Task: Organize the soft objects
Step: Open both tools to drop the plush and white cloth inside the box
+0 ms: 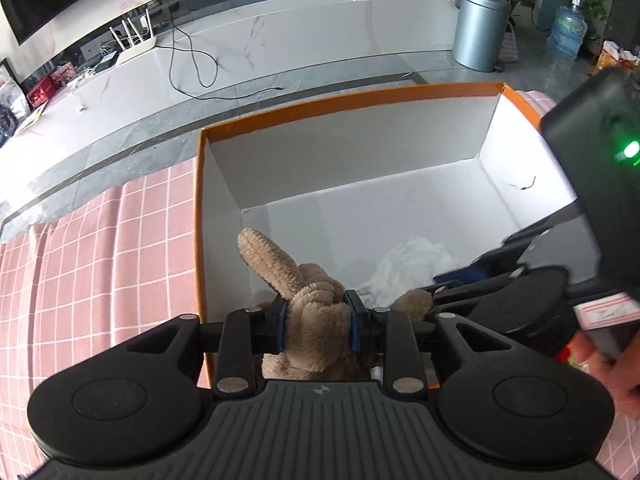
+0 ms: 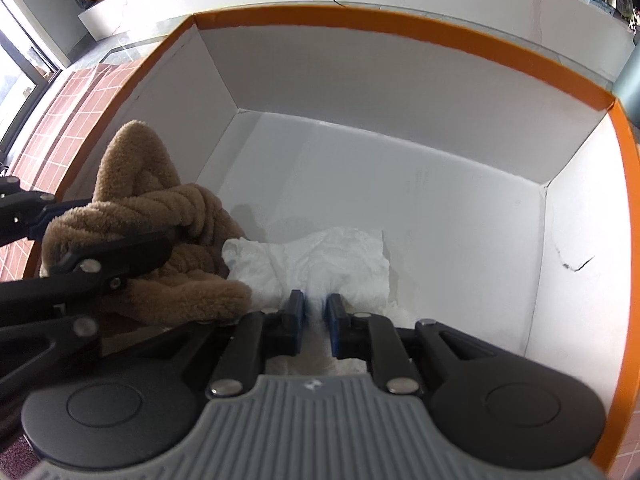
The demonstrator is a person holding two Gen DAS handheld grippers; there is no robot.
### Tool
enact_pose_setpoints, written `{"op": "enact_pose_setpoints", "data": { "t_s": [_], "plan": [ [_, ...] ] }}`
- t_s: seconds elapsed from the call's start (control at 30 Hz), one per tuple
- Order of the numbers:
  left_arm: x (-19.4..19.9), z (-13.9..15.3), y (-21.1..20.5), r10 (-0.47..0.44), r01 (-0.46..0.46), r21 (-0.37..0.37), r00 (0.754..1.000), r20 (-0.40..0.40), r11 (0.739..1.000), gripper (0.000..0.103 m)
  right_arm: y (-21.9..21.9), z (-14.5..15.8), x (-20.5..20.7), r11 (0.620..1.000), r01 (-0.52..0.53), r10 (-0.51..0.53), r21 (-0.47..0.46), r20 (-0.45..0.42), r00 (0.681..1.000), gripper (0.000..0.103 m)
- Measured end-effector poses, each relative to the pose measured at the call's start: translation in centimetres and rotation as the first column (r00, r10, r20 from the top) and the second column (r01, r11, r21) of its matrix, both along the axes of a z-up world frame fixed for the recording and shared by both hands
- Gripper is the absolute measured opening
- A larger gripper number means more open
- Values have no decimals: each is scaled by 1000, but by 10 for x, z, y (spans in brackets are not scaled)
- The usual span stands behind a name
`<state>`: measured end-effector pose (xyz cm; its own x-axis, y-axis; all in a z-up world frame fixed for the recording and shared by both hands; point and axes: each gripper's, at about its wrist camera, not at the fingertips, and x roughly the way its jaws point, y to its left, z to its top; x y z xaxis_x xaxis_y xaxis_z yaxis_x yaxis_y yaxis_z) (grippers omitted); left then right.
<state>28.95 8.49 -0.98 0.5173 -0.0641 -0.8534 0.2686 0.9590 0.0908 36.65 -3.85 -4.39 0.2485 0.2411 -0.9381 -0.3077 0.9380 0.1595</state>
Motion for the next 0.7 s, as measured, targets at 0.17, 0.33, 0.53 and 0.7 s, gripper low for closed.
{"op": "enact_pose_setpoints", "data": {
  "t_s": [0.17,0.33,0.53,0.7],
  "plan": [
    [-2,5,1,24,-25,14,999,26,1000,52,-1,8,-1,1000,2,-2,-14,26,1000,28],
    [-11,21,2,31,-32,6,996,86,999,68,-5,24,-9,999,-6,10,-48,94,996,43],
    [-26,44,3,51,-51,-5,985,166,999,75,-9,47,-23,998,-2,11,-58,158,987,49],
    [-45,68,-1,72,-68,-24,963,259,997,75,-16,70,-39,998,1,15,-69,231,973,54]
  ]
}}
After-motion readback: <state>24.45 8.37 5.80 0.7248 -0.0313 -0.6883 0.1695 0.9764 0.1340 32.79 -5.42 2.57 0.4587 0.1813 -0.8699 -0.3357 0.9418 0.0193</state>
